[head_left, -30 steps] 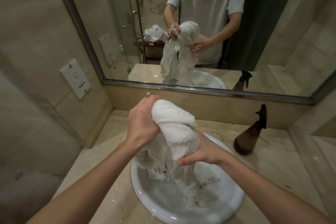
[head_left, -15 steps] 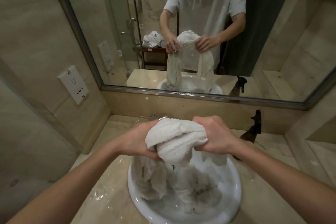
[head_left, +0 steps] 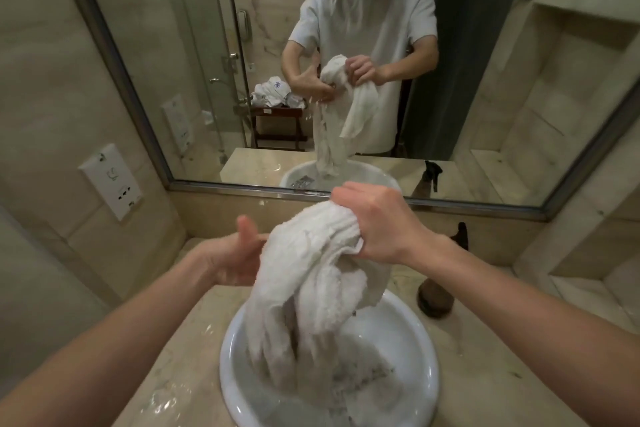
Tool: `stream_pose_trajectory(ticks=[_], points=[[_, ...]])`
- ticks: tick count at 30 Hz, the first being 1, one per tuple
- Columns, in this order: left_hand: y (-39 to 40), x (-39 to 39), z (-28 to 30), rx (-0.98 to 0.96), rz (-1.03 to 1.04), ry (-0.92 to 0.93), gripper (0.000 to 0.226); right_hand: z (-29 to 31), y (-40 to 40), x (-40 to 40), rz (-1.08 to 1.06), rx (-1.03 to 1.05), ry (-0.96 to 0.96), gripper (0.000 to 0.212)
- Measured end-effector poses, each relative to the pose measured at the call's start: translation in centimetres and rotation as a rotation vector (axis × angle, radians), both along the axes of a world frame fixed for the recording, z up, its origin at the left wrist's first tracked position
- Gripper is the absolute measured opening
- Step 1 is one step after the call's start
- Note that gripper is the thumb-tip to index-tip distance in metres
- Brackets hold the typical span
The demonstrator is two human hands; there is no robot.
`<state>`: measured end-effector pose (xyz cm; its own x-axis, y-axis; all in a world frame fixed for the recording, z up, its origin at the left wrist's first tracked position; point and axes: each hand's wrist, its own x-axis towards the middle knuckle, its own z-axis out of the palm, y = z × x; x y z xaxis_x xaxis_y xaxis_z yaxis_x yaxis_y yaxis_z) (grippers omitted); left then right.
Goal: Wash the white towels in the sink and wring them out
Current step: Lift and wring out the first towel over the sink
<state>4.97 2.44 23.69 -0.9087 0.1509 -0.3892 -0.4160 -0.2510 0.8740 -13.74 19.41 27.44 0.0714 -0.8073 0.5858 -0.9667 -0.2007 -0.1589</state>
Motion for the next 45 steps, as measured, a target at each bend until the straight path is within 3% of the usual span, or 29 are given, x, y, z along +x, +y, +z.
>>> stream_pose_trajectory(ticks=[3, 8, 13, 19, 20, 23, 24, 28, 30, 33, 36, 39, 42, 45], points=[[0.7, -1.6, -0.2, 0.0, 0.001, 0.023, 0.099, 0.2, -0.4, -0.1, -0.017, -0.001, 0.055, 0.037], [2.6, -2.2, -1.2, 0.116, -0.017, 0.059, 0.09, -0.6, -0.4, -1.1, -0.021, -0.051, 0.092, 0.035], [2.3, -1.2, -2.6, 0.15, -0.079, -0.009, 0.086, -0.2, -0.6, -1.7, 0.007, -0.083, 0.277, 0.024], [4.1, -1.0, -1.2, 0.091, -0.025, -0.001, 0.082, -1.8, -0.8, -2.6, -0.03, 0.074, 0.307, 0.021], [4.3, -1.0, -0.7, 0.031, 0.004, 0.015, 0.091, -1.9, -0.6, -2.7, -0.057, 0.128, 0.304, 0.028], [4.4, -1.0, 0.7, -0.236, 0.054, 0.015, 0.108, -2.6, -0.1, -2.8, -0.214, 0.345, 0.334, 0.076], [4.3, -1.0, 1.0, -0.34, 0.069, 0.009, 0.109, -2.6, 0.1, -2.5, -0.273, 0.419, 0.318, 0.075], [4.6, -0.8, 2.5, -0.974, 0.08, 0.025, 0.109, -3.2, 0.3, -1.2, -0.336, 0.616, 0.131, 0.024], [4.9, -0.9, 2.9, -1.42, 0.02, -0.058, 0.122, -3.9, 0.1, -0.6, -0.33, 0.711, 0.0, 0.019], [4.0, -1.5, 2.3, -1.856, -0.021, -0.04, 0.103, -4.7, -0.6, 0.1, -0.332, 0.835, -0.188, 0.023], [2.8, -1.7, 2.2, -2.008, -0.006, 0.042, 0.078, -5.0, -1.0, 0.8, -0.275, 0.874, -0.619, 0.021], [1.9, -1.6, 1.9, -2.017, 0.063, 0.105, 0.075, -5.2, -0.7, 2.3, -0.225, 0.791, -1.073, 0.02], [1.3, -1.9, 1.6, -2.019, 0.151, 0.201, 0.077, -5.8, -0.7, 4.0, -0.2, 0.643, -1.353, 0.027], [0.9, -2.3, 1.2, -1.998, 0.273, 0.236, 0.077, -5.7, -1.0, 5.4, -0.186, 0.465, -1.536, 0.016]])
